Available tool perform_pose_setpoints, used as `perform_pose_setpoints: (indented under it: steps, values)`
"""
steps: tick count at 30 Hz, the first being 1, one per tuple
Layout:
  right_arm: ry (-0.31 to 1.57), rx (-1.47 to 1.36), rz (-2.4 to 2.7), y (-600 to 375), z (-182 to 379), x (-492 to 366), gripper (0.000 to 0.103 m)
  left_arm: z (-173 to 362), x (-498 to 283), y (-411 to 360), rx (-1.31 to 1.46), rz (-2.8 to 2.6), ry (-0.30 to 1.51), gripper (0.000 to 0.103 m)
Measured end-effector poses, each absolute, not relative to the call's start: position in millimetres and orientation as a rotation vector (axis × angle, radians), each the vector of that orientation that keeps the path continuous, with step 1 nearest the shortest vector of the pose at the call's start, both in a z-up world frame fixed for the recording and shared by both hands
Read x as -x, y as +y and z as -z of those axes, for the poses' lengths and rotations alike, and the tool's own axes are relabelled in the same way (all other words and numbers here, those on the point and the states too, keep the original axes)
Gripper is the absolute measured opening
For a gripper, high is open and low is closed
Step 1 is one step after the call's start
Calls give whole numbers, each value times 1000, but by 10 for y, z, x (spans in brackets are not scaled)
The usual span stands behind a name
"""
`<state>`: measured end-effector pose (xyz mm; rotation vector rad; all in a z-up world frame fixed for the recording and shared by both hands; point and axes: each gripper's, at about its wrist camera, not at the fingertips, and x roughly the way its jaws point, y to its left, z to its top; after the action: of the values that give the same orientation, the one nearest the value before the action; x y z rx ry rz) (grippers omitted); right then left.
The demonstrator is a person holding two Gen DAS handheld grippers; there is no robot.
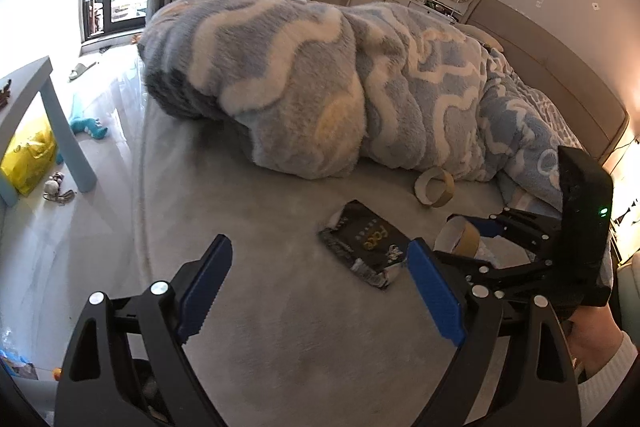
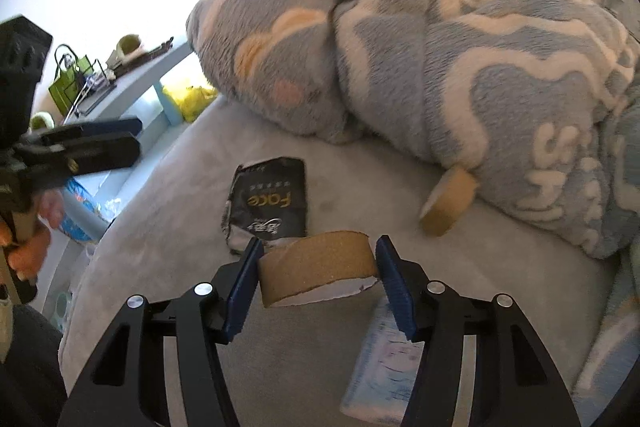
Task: Collect trash
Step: 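Close the left tool on the black 'Face' snack packet while the right tool holds the tape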
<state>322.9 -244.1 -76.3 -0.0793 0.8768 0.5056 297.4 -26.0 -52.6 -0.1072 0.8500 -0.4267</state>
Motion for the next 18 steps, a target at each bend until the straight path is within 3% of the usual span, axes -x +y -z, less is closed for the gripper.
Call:
perform_pose_setpoints:
  steps: [18]
  values:
    - [747, -18, -461, -3049, 514, -3005, 59, 895, -3079, -969, 9, 376, 927, 95]
